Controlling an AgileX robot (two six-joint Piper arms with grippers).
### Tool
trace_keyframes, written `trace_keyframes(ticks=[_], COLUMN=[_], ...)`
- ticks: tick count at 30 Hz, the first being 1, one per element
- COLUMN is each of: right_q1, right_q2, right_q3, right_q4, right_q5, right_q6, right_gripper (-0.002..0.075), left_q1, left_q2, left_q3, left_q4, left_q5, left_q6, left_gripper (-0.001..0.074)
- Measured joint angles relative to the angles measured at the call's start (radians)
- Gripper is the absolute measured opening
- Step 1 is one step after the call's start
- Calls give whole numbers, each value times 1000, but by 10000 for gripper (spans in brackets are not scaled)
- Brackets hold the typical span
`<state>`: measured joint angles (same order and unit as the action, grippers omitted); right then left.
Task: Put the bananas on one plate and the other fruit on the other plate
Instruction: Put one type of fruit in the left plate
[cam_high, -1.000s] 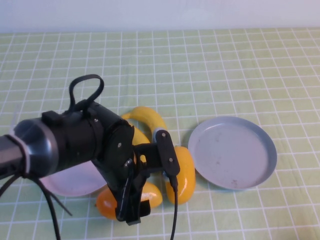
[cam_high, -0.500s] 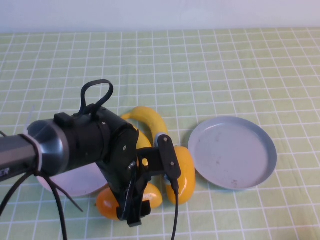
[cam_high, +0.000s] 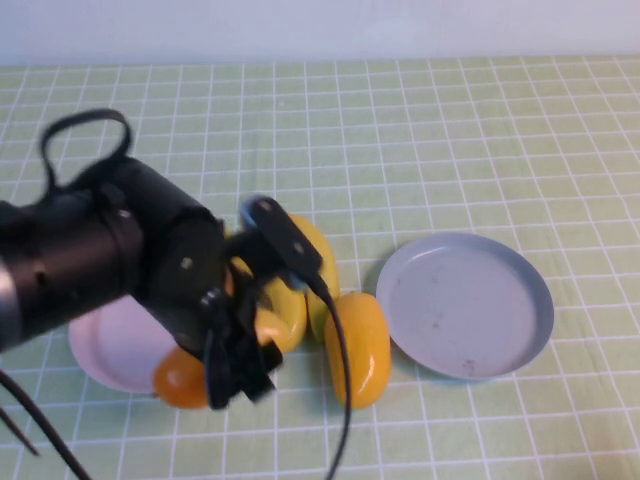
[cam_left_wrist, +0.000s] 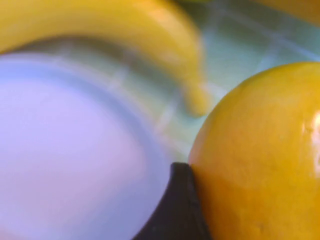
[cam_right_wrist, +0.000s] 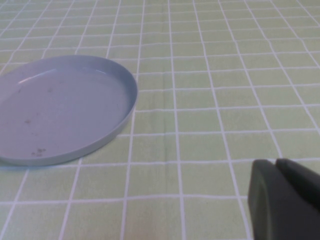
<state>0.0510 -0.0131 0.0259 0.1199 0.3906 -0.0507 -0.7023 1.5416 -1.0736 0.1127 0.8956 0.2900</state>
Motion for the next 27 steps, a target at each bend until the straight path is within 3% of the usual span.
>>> trace_keyframes(ticks=[5, 10, 14, 27], right_q1=[0, 0, 0, 0], right_q2=[0, 0, 0, 0], right_q3=[0, 0, 0, 0], right_q4=[0, 0, 0, 2], right_q5=[0, 0, 0, 0], right_q6=[0, 0, 0, 0], right_gripper=[-15, -15, -15, -15], left_q1=[133, 313, 408, 437], left_q2=[-20, 1, 25, 222], left_q3=[-8, -8, -11, -149], left_q4=[136, 105, 69, 4], left_q5=[14, -34, -64, -62], left_q6=[-225, -254, -259, -256], left_gripper=[543, 543, 543, 543])
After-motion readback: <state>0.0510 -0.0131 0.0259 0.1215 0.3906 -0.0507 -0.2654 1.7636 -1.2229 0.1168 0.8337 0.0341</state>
